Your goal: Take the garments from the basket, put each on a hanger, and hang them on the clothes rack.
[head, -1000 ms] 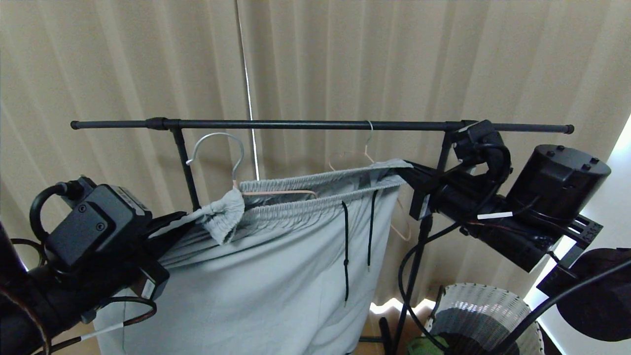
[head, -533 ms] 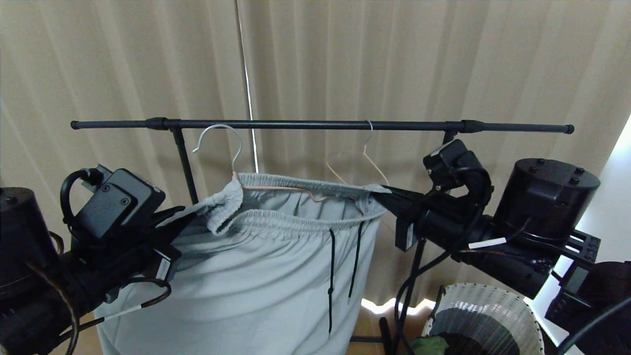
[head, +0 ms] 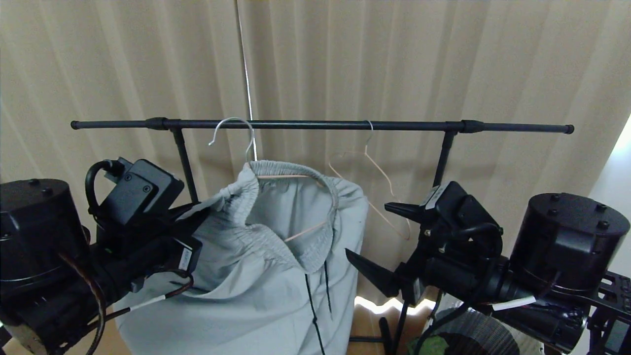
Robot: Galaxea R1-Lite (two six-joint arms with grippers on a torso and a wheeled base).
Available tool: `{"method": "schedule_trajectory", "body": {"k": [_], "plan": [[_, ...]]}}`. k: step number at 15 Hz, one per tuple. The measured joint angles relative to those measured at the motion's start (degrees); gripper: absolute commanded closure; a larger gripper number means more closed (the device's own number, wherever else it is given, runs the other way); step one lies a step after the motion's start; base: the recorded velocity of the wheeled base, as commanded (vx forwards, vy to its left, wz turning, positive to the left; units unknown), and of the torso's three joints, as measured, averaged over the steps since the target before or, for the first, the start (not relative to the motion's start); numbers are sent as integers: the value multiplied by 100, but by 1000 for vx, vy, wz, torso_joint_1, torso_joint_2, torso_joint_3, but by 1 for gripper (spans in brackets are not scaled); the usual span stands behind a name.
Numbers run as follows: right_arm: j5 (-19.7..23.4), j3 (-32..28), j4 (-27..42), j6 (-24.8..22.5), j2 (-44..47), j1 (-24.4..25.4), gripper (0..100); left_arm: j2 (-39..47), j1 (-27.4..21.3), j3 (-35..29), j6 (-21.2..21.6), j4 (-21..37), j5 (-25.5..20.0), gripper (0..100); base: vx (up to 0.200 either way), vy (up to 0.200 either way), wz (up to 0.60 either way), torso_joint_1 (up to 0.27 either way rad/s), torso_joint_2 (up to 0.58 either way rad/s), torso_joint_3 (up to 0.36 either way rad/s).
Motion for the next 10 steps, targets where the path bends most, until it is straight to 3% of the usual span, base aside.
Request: {"method": "schedule_trajectory", "body": {"k": [6, 10], "plan": [[0, -461, 35, -1068, 96, -278, 0, -80, -488, 177, 0, -2, -65, 100, 0, 0, 0, 0, 0, 0], [-5, -1026, 514, -1286, 356, -333, 0, -185, -764, 243, 15, -2, -73, 100, 0, 0, 0, 0, 0, 0]]}}
